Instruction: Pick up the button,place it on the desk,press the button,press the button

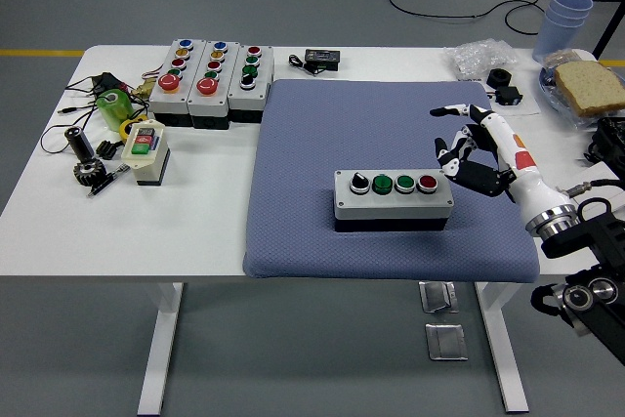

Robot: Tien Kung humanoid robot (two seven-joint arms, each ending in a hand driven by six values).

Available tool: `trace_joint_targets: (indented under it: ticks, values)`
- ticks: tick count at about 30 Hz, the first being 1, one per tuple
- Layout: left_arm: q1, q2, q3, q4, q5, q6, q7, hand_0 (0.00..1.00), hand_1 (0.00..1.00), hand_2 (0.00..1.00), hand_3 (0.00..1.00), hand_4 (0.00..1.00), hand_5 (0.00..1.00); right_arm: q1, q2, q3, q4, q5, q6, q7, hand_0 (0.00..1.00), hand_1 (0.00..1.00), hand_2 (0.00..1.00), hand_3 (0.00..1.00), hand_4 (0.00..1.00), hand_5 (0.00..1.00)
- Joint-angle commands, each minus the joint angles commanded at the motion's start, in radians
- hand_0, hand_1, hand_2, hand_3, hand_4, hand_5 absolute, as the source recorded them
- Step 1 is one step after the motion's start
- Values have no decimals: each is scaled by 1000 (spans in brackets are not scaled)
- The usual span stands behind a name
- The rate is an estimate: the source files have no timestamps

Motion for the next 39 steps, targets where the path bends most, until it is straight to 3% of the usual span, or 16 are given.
trace_joint_targets:
  ticks: [1, 5, 6, 10, 21, 39]
  values:
    - [1, 0, 1, 0, 1, 0, 0, 652, 639, 658, 556, 326, 844, -7, 2, 16, -1, 39, 1, 24, 779, 708, 804, 835, 710, 197]
    - [5, -1, 4, 0, 2, 0, 1, 652, 639, 658, 556, 326, 844, -26, 5, 59, -8, 215, 4, 103, 779, 708, 804, 835, 710, 197]
    - [5, -1, 4, 0, 2, -1, 0, 652, 639, 658, 556, 327, 844, -28, 5, 63, -9, 253, 4, 112, 793, 747, 829, 824, 733, 265]
    - [8, -2, 9, 0, 2, -2, -1, 652, 639, 658, 556, 327, 844, -36, 5, 87, -14, 422, -1, 149, 793, 747, 829, 824, 733, 265]
    - [10, -4, 16, 0, -1, -1, -4, 652, 639, 658, 557, 327, 843, -56, 3, 96, -27, 876, 38, 97, 805, 747, 803, 805, 744, 318]
    - [-6, -1, 14, 0, -10, 1, -7, 651, 639, 657, 558, 325, 840, -67, 12, 118, -29, 919, 22, 100, 803, 738, 784, 785, 734, 343]
